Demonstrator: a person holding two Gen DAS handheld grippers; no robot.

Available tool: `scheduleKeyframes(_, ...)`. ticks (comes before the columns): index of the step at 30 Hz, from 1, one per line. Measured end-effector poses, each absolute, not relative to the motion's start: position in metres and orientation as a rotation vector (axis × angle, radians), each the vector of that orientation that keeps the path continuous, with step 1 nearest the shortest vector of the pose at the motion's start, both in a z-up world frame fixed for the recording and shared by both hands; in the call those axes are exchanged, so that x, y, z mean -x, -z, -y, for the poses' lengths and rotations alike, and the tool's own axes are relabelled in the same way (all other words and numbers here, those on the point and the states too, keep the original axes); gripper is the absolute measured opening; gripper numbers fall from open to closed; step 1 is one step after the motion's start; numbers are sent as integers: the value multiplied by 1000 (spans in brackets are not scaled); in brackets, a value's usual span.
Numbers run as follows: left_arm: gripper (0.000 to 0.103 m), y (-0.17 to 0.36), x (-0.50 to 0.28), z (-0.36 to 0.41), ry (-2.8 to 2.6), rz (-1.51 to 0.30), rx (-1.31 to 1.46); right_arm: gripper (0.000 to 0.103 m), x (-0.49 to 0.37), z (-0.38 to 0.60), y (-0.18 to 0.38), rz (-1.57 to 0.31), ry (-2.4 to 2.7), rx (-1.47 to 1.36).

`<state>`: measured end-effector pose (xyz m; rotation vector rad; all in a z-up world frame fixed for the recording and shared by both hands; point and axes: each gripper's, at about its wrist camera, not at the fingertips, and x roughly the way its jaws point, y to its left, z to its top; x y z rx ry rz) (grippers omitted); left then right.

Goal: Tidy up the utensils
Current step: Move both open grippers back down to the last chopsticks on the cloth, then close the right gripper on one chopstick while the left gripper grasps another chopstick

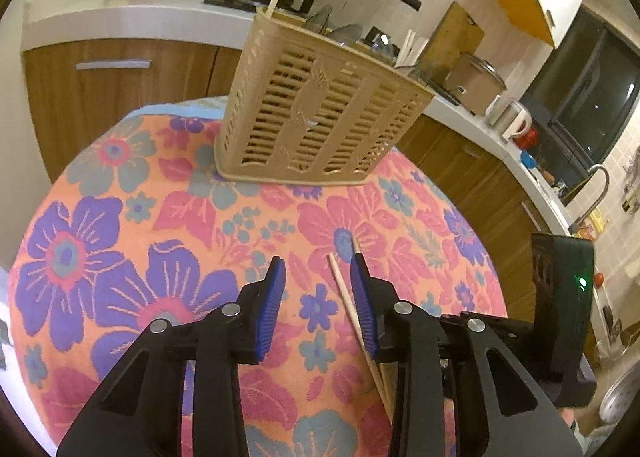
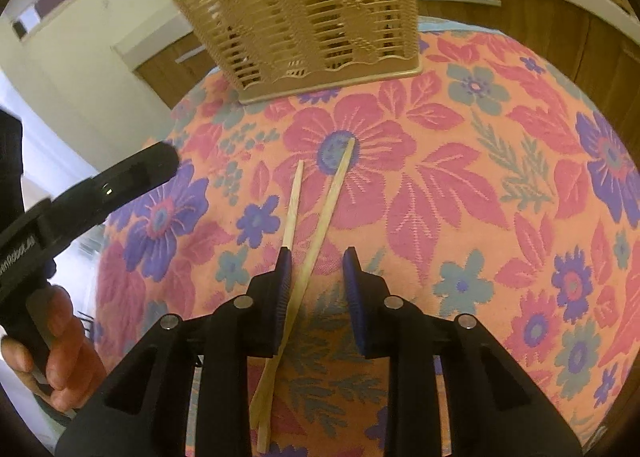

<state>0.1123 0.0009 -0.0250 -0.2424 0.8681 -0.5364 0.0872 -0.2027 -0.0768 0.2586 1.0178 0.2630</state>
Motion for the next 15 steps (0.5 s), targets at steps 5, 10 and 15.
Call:
scheduleKeyframes(5, 32, 33, -115, 2, 517, -904, 242, 21, -88, 182, 77, -1014, -224, -159)
scheduleKeyframes(10, 32, 40, -113, 22, 545, -957, 179, 5, -84, 184, 79, -1035, -208, -111)
scheduleKeyframes(15, 32, 53, -113, 48, 565, -1023, 132, 4, -72, 210, 79, -1044, -198, -155)
